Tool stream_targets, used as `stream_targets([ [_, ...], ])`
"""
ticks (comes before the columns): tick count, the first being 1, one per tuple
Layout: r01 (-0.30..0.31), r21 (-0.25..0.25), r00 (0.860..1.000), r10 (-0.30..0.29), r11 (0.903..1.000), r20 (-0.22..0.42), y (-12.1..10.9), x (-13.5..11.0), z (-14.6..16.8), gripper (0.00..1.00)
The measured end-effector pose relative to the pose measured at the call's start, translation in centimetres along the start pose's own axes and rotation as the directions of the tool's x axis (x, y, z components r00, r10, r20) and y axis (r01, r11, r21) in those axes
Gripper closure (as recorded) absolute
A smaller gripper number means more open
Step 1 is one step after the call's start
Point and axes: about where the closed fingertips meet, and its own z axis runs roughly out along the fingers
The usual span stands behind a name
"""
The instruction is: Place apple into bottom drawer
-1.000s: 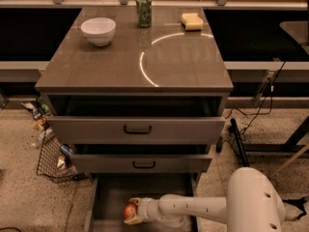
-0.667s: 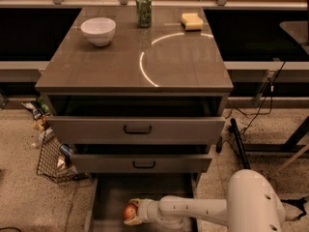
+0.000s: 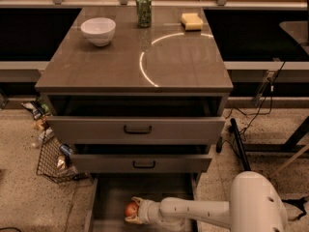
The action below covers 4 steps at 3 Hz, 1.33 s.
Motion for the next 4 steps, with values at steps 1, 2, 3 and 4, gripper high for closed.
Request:
stream_targets([
  [1, -0.005, 0.011, 1.0, 0.005, 0.9999, 0.002, 0.1, -0.1, -0.6, 0.13],
  [2, -0.005, 0.016, 1.0, 0.005, 0.9999, 0.004, 0.2, -0.4, -1.9, 0.28],
  [3, -0.004, 0.033, 1.0, 0.003, 0.9994, 0.006, 0.0, -1.0, -4.4, 0.43],
  [4, -0.01, 0.096, 1.0, 0.009, 0.9954, 0.009, -0.7, -2.0, -8.6, 0.66],
])
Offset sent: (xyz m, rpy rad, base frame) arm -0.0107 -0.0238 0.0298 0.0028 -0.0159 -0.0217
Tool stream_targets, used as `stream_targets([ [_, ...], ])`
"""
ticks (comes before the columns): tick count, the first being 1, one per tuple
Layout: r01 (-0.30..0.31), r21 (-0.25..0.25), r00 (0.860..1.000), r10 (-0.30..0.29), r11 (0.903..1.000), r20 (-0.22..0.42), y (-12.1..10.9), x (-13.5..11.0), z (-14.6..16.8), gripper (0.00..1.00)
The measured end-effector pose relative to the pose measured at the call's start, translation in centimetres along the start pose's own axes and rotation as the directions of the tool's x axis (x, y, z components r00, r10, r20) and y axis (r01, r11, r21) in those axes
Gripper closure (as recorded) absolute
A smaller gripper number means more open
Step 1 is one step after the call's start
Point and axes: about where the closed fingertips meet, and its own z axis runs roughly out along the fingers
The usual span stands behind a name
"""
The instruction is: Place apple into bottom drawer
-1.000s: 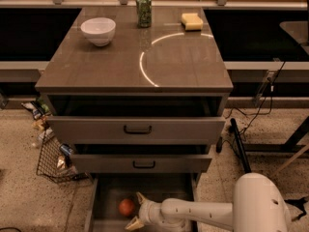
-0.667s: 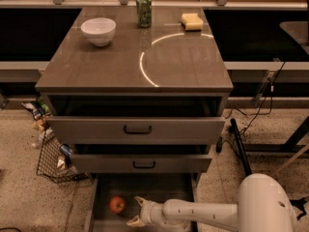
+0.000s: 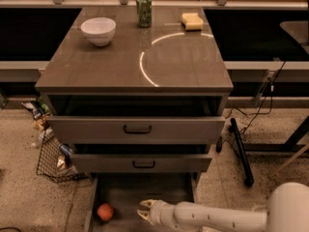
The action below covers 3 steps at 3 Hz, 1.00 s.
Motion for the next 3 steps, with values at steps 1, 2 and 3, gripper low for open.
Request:
stream_targets([
  [1, -0.028, 0.092, 1.0, 0.028, 0.9953, 0.006, -1.1, -0.1, -5.8, 0.89],
  [2, -0.055, 0.21, 0.999, 0.054, 0.9761, 0.01, -2.7, -0.4, -12.0, 0.93],
  [3, -0.085, 0.252, 0.996, 0.087, 0.9639, 0.006, -3.1, 1.1, -14.0, 0.7],
])
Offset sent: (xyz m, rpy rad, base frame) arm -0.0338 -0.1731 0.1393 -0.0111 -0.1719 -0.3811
